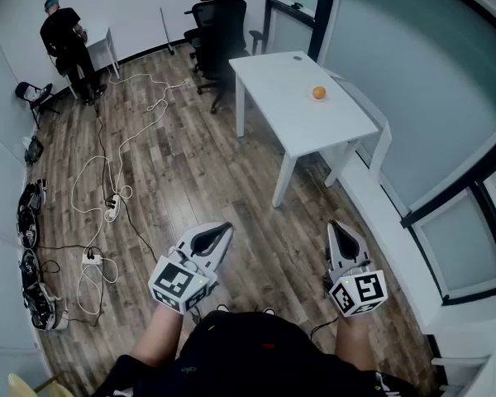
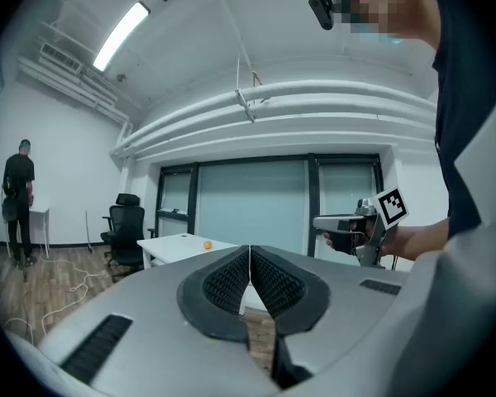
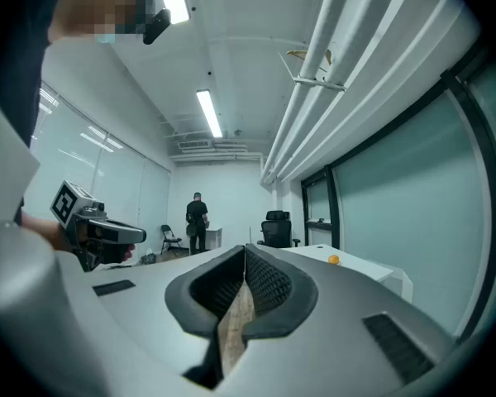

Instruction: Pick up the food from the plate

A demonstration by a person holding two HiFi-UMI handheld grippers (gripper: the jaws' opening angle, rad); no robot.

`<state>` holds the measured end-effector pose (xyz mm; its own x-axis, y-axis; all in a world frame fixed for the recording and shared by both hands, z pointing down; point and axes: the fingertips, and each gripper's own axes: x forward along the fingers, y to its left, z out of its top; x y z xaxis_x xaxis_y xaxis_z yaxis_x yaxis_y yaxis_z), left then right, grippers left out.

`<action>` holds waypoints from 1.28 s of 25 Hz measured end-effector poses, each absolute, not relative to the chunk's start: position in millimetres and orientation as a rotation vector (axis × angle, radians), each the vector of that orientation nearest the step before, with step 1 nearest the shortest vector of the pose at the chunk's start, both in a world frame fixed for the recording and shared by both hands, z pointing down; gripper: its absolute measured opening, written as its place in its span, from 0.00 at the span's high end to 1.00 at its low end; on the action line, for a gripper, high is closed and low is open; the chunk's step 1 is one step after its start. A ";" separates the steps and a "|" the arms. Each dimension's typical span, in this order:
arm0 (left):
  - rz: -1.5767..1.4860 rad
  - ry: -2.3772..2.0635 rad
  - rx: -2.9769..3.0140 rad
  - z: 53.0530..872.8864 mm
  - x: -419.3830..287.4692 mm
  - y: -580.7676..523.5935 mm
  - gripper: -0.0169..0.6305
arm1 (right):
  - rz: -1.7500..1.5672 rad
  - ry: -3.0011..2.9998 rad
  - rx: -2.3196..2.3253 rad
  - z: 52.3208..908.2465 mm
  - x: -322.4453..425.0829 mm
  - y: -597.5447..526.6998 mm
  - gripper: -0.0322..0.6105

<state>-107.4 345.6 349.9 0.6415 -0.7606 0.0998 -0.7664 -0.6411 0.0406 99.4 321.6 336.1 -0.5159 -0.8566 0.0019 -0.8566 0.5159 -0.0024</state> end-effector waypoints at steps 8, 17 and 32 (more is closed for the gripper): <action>0.103 -1.280 2.778 346.6 -109.4 352.9 0.94 | -0.006 -2.724 1.527 335.5 94.4 329.8 0.91; 0.073 -1.300 2.749 350.7 -131.4 362.8 0.94 | -0.008 -2.743 1.468 337.3 65.9 331.2 0.91; 0.110 -1.249 2.724 382.4 -211.0 375.9 0.94 | 0.020 -2.697 1.480 362.0 -12.1 344.1 0.91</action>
